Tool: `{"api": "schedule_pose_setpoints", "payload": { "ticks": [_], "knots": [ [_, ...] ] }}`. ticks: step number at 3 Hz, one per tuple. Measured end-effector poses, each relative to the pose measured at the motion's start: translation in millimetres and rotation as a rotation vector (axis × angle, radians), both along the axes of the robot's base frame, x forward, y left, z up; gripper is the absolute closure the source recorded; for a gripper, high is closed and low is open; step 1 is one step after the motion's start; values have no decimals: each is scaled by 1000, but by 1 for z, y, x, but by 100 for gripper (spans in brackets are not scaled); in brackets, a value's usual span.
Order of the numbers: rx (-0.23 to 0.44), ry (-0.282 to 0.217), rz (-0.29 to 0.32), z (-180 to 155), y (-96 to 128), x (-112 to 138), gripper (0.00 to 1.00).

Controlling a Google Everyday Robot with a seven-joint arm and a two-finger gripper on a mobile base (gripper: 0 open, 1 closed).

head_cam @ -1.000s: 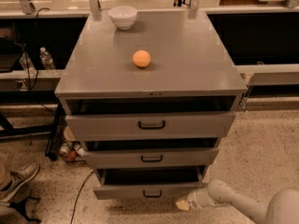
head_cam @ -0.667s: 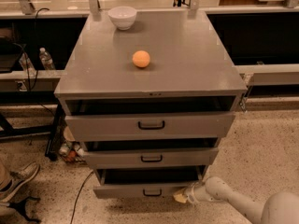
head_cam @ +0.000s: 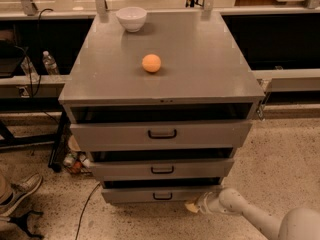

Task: Close bottom drawer

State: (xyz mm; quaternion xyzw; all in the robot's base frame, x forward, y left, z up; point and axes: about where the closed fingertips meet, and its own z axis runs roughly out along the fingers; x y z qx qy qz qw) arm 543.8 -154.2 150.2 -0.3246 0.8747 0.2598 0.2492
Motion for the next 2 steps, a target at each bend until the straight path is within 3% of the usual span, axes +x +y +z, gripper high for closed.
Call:
{"api": "schedule_pose_setpoints", "payload": {
  "ticks": [2],
  "knots": [
    [43,-58,-15,3,1,22,100]
  ]
}}
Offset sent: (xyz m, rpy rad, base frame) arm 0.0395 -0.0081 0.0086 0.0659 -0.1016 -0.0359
